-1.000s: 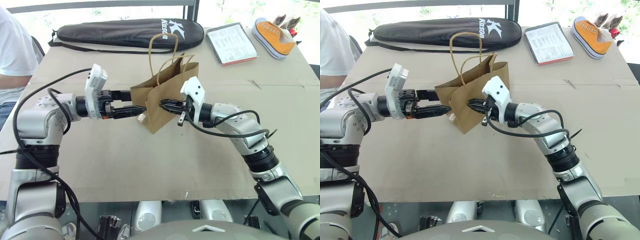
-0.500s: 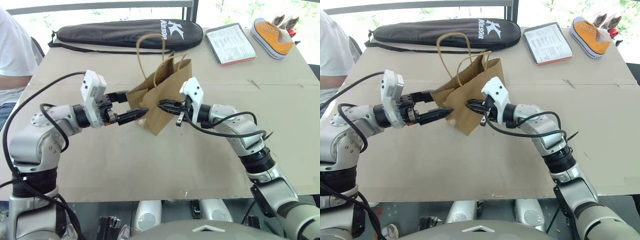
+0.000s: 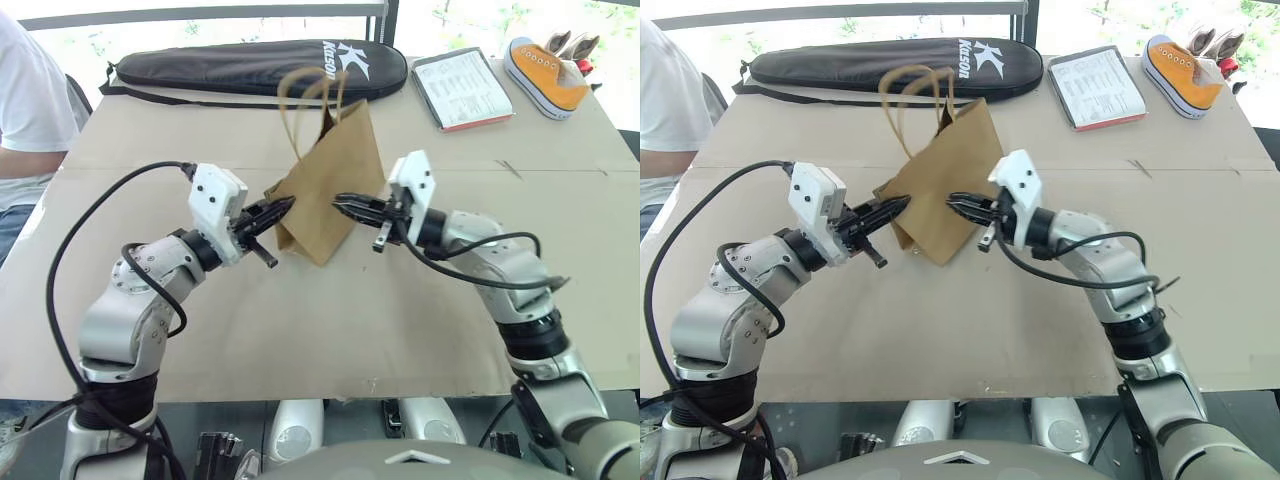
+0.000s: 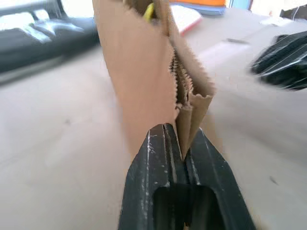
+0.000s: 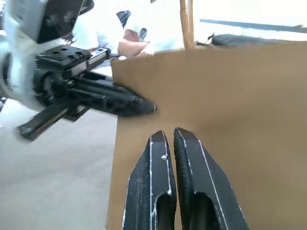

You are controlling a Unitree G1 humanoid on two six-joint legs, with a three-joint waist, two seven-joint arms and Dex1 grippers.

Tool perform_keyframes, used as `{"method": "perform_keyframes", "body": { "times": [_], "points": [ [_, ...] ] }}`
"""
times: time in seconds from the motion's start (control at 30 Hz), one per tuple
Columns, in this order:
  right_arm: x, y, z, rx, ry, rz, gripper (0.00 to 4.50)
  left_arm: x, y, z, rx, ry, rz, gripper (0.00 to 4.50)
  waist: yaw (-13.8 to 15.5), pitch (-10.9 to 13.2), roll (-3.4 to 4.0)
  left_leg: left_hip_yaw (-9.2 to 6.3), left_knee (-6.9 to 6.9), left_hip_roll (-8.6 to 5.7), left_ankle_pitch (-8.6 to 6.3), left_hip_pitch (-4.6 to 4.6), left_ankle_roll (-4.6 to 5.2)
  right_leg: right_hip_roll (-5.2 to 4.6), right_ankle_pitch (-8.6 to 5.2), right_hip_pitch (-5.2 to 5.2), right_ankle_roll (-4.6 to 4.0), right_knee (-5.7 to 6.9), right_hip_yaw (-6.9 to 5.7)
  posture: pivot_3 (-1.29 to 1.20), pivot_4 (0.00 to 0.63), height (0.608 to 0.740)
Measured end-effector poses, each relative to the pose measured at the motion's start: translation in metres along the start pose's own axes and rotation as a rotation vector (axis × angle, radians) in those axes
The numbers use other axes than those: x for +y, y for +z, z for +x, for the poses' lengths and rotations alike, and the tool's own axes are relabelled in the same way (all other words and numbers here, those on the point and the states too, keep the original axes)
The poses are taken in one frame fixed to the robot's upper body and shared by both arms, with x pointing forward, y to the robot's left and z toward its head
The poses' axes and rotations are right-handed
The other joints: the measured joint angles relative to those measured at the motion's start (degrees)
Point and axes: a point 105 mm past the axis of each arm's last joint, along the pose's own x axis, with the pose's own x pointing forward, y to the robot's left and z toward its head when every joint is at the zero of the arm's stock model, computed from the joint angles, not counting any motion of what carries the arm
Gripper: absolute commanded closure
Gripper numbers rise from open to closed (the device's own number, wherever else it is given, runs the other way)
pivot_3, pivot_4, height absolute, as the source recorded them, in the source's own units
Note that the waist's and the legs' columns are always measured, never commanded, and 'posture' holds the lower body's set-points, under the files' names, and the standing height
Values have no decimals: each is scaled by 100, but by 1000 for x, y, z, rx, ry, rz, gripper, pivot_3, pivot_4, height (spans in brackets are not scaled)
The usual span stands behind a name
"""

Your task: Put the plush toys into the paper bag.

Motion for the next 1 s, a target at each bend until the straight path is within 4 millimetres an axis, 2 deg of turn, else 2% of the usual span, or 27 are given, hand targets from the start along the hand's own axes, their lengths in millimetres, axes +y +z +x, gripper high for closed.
{"method": "perform_keyframes", "body": {
  "times": [0.07, 0.13, 0.2, 0.23, 0.27, 0.3, 0.33, 0.4, 0.5, 0.6, 0.7, 0.77, 0.87, 0.97, 1.0],
  "points": [
    [0, 1, -16, 24, 5, -43, 3638, 3, 1, 4, -14, -29, 3, 4500, 7, 0, 0, 0, 1, -4, 0, 0, 0, 2, 0, 0, 0, -1, 0, 0, 150, 740],
    [0, 2, -35, 54, 2, -60, 2731, 4, 5, 8, -37, -94, 18, 4500, 43, 1, 2, 0, 2, -6, 0, -2, 0, 3, -1, 0, 0, -3, -4, 0, 150, 740],
    [0, -2, -63, 127, -3, -76, 1801, 1, 13, 10, -55, -224, 82, 4500, 94, 1, 2, 20, 1, -8, 0, -4, 0, 6, -1, 3, -1, -15, -11, 0, 150, 740],
    [0, -5, -76, 167, -10, -84, 1175, 0, 15, 9, -54, -295, 124, 4500, 102, 2, 3, 26, -1, -7, 0, -4, 1, 7, -1, 4, -2, -18, -9, 0, 150, 740],
    [0, -7, -84, 192, -14, -85, 850, -1, 15, 9, -51, -347, 161, 4500, 100, 1, 3, 28, -4, -7, 0, -3, 1, 7, -2, 5, -2, -20, -8, 0, 150, 740],
    [0, -7, -91, 209, -18, -89, 315, -1, 14, 8, -44, -392, 194, 4500, 85, 2, 3, 32, -4, -6, 0, 0, 1, 9, -2, 4, -2, -20, -4, 0, 150, 740],
    [1, -6, -97, 220, -23, -94, 21, -2, 13, 10, -45, -445, 225, 4500, 71, 2, 4, 37, -5, -3, 0, 2, 1, 12, -2, 5, -2, -20, 2, 0, 150, 740],
    [4, -8, -108, 244, -26, -93, 21, -3, 10, 15, -41, -529, 272, 4500, 79, 2, 3, 34, -4, -3, 0, -1, 1, 17, -2, 5, -1, -21, -2, 0, 150, 740],
    [7, -10, -123, 274, -64, -93, 21, 5, 9, 21, -17, -598, 328, 4500, 92, 1, 2, 34, -2, -4, -1, -5, 1, 17, -2, 5, 1, -23, -2, 0, 150, 740],
    [11, -6, -123, 249, -95, -101, 0, 7, 4, 23, 11, -652, 358, 3555, 50, 1, 2, 38, -2, -3, -1, -3, 1, 17, -2, 5, 1, -22, 4, 0, 150, 740],
    [14, -4, -121, 234, -113, -101, 0, 11, -1, 23, 21, -636, 315, 2233, 52, 1, 2, 30, -1, -2, -1, -6, 1, 17, -2, 5, 2, -22, -4, 0, 150, 740],
    [18, -6, -123, 237, -116, -96, 0, 15, 4, 21, 7, -592, 249, 1404, 66, 1, 1, 30, -1, -1, -1, -8, 2, 16, -2, 5, 2, -22, -4, 0, 150, 740],
    [17, -5, -133, 245, -141, -106, 0, 19, 15, 3, -12, -531, 129, 108, 46, 1, 2, 25, -2, 4, -1, -3, 3, 13, -2, 6, 3, -23, 3, 0, 150, 740],
    [13, 0, -147, 250, -170, -124, 0, 23, 14, -19, 0, -433, 21, 33, 34, 1, 2, 12, -3, 12, -1, 2, 2, 12, -3, 10, 3, -22, 0, 0, 150, 740],
    [13, 3, -157, 253, -181, -125, 0, 21, 11, -32, 11, -376, -31, 33, 19, 1, 3, 9, -4, 26, -2, 1, 3, 6, -3, 10, 3, -23, 2, 0, 150, 740]
  ]
}}
